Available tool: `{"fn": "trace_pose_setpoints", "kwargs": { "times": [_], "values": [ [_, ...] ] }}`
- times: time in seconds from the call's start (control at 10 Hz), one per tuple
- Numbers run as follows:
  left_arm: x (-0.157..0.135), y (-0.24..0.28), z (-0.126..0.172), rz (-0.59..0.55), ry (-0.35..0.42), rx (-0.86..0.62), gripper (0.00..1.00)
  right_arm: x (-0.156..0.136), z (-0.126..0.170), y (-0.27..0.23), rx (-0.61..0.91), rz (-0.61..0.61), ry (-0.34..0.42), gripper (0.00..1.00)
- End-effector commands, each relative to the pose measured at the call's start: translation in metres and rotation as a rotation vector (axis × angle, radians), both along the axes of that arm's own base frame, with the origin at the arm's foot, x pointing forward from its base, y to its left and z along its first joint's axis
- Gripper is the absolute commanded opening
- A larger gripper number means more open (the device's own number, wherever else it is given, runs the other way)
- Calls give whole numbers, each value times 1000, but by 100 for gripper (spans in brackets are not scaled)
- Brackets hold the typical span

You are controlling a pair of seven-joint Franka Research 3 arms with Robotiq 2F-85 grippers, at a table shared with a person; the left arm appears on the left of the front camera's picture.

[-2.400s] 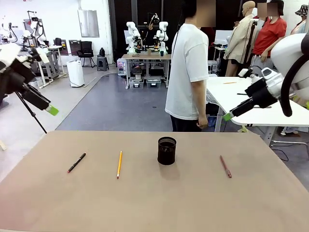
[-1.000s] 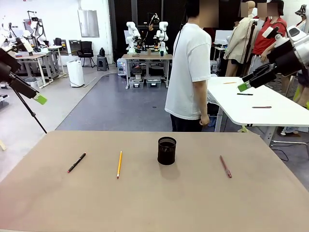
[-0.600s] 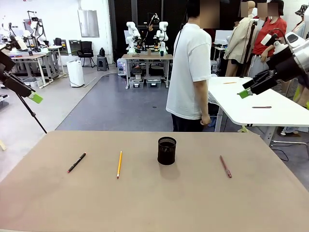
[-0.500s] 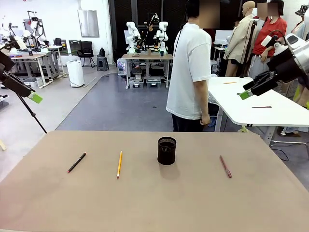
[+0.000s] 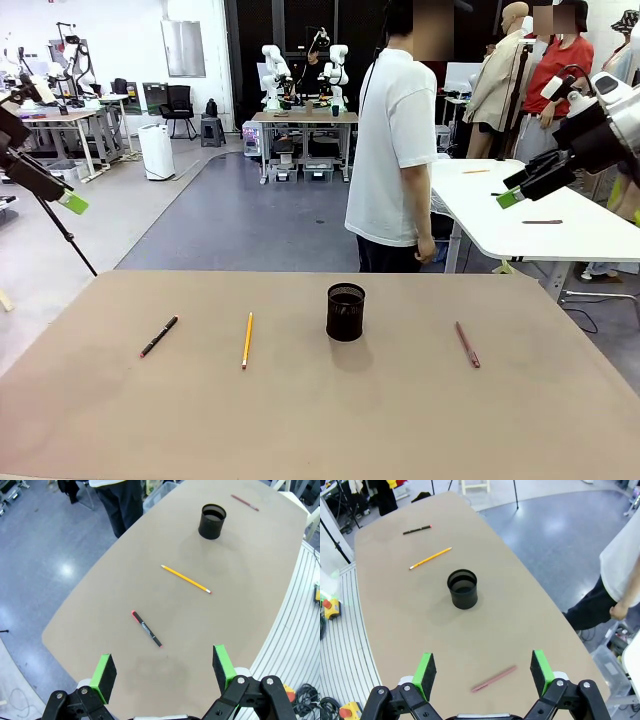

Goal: Place the pens into the pen holder.
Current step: Pick up a writing instrument from the table and place it into the Pen holder.

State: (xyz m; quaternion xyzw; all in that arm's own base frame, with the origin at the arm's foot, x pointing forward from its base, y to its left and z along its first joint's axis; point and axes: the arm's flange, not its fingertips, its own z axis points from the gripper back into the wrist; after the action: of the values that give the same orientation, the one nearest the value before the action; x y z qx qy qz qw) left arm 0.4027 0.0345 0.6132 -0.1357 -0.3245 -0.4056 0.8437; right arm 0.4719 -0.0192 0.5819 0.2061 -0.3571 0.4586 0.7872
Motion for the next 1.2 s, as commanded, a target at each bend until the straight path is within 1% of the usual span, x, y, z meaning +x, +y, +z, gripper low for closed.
{"fn": "trace_pose_setpoints", "kwargs": {
  "times": [0.0, 0.7, 0.8, 0.9, 1.0, 1.1],
  "values": [
    [0, 0, 1, 3, -3, 3, 100, 1, 4, 1, 0, -2, -7, 100],
    [0, 0, 0, 1, 1, 0, 100, 1, 4, 1, 0, -2, -7, 100],
    [-1, -17, -6, 21, 116, 51, 100, 1, 4, 1, 0, -2, -7, 100],
    [4, -33, -10, 60, 172, 76, 100, 1, 4, 1, 0, -2, -7, 100],
    [10, -50, -14, 146, 196, 69, 100, 1, 4, 1, 0, -2, -7, 100],
    [18, -69, -21, 190, 214, 88, 100, 1, 4, 1, 0, -2, -7, 100]
  ]
}}
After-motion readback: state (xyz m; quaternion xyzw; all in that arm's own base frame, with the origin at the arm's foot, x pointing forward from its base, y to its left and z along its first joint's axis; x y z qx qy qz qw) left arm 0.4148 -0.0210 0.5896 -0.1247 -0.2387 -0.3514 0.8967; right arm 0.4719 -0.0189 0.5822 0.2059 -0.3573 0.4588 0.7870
